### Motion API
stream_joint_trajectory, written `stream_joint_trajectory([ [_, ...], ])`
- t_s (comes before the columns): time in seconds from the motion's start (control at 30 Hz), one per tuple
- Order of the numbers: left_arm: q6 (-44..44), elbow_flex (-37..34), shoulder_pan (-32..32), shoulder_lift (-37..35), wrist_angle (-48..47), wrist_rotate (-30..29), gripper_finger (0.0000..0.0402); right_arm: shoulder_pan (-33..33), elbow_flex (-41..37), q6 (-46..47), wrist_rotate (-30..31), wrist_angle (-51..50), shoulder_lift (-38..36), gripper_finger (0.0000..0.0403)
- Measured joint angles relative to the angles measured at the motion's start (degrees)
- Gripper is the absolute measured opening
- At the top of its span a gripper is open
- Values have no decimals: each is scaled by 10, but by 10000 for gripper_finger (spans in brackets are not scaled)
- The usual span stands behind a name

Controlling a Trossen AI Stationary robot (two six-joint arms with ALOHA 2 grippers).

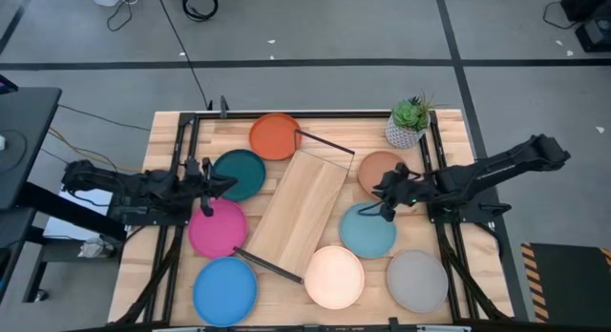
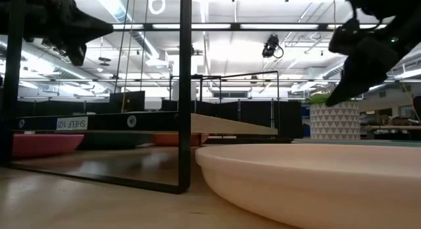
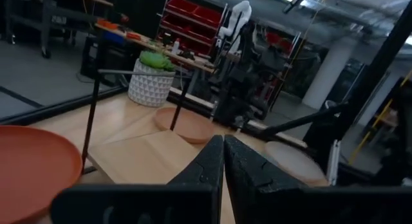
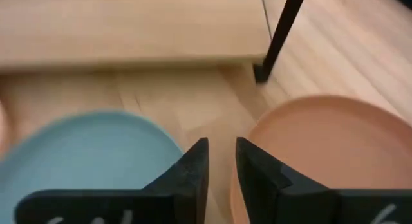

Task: Place and stack plates onto a shelf
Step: Put the brown plate on the shelf

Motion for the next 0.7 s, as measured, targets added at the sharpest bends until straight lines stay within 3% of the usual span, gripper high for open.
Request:
stream_joint_trajectory([
  [0.37,5,0,0,41,22,-4,21,-58,87,-29,-43,-79,201,133],
  [0.47,5,0,0,40,37,-5,21,-88,87,-40,-88,-65,231,133],
  [0.7,6,2,0,39,56,-9,21,-120,87,-64,-107,-61,265,128],
])
